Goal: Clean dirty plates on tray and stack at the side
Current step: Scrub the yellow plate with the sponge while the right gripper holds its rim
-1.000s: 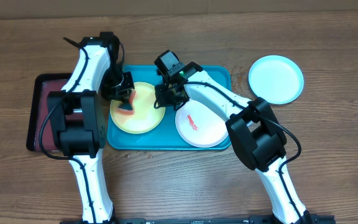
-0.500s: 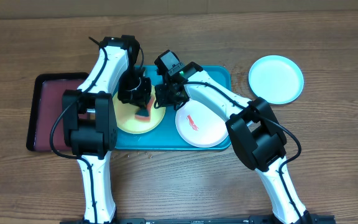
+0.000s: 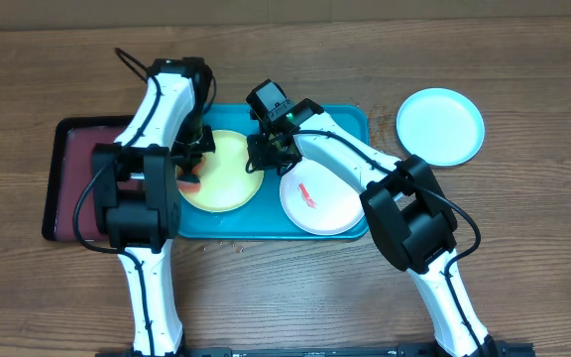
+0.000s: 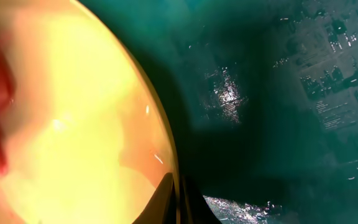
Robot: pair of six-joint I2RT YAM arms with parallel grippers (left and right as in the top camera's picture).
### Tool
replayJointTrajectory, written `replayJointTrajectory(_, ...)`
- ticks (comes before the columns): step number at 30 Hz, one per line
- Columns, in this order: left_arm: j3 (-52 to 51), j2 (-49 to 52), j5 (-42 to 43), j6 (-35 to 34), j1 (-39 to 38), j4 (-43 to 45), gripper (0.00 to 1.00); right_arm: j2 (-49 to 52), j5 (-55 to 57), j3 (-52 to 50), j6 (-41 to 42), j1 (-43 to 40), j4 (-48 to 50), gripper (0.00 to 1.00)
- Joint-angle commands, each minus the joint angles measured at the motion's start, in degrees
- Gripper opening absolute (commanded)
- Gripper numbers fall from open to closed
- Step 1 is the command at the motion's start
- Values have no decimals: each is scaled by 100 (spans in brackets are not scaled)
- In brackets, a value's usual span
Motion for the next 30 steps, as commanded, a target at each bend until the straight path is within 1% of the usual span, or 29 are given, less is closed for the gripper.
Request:
replayJointTrajectory(1, -35, 127, 540, -417, 55, 413, 4, 195, 160, -111, -7, -13, -35, 4)
replayJointTrajectory(2, -33, 127, 966, -271, 55, 525, 4, 195, 160, -111, -7, -13, -35, 4)
replayJointTrajectory(3, -35, 127, 1720, 162, 55, 682, 4, 195, 160, -111, -7, -13, -35, 4)
replayJointTrajectory(4, -35, 127, 2151, 435, 52, 734, 4, 195, 160, -111, -7, -13, -35, 4)
replayJointTrajectory(6, -35, 127, 2857, 957, 52, 752, 4, 195, 160, -111, -7, -13, -33, 4)
replayJointTrajectory(8, -35, 127, 3222, 1414, 42, 654, 4, 195, 160, -111, -7, -13, -31, 4)
replayJointTrajectory(18, -35, 127, 3252, 2686, 35, -409, 4, 195, 160, -111, -7, -13, -31, 4)
replayJointTrajectory(20, -35, 127, 3156, 2907, 59, -551, 4, 195, 160, -111, -7, -13, -35, 4)
replayJointTrajectory(21, -33, 127, 3010, 2879, 72, -577, 4, 195, 160, -111, -7, -13, -35, 4)
replayJointTrajectory(25, 48, 125, 2400, 2277, 166, -601, 4, 195, 160, -111, -7, -13, -59, 4)
replayJointTrajectory(30, 291, -66, 2374, 1976, 337, -614, 4, 195, 160, -111, -7, -13, -85, 4)
